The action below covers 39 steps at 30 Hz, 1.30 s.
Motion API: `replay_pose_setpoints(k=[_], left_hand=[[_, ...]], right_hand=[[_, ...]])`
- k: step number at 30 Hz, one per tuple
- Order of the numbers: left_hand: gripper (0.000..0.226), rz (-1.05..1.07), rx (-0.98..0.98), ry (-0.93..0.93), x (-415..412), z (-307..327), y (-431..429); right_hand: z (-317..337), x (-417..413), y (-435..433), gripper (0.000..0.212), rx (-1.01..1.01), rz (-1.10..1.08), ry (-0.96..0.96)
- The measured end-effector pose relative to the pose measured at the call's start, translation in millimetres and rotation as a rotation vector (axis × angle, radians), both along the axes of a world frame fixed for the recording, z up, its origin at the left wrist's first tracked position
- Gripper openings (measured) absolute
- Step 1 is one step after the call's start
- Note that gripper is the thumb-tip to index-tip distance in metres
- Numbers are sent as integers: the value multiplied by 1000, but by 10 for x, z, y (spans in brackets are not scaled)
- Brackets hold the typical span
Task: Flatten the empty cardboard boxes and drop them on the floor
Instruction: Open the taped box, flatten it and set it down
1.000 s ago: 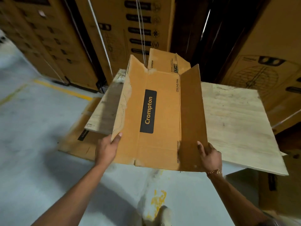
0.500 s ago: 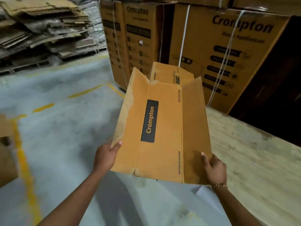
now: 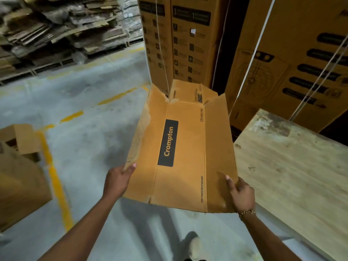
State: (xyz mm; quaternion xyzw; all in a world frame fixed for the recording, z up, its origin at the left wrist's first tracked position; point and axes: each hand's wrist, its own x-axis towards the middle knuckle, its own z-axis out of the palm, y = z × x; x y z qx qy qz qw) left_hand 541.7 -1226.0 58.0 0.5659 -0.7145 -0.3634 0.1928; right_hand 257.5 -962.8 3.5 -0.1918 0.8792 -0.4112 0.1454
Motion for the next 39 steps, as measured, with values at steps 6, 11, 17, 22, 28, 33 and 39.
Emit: replay_pose_setpoints(k=[6,11,17,22,28,33,39], left_hand=[[41,-7,63,-103,-201,-315,-763],[42,-32,108,-176,-407,-554,-1336],[43,-96,201,-199,-752,-913,-2010],[38,-244,244,-178,-1211,-1297,-2724],[43,-452,239,-272,-2076,-1937,-3989],[41,-588,177,-300,-2762,-2505,-4678],[44,-640,48,-271,-2920,-3425,-5005]], right_hand=[[-279,-146,-721,57,56,28,-141],[-503,-208,-1210,53,76,-27,-302],[-733,-323,-1701,33,118,-103,-412],[-1120,-458,-2158,44,179,-214,-456],[-1558,-680,-3027,48,220,-419,-478],[-2036,-873,-3694,51,218,-523,-421],[-2918,-834,-4043,55,183,-680,-447]])
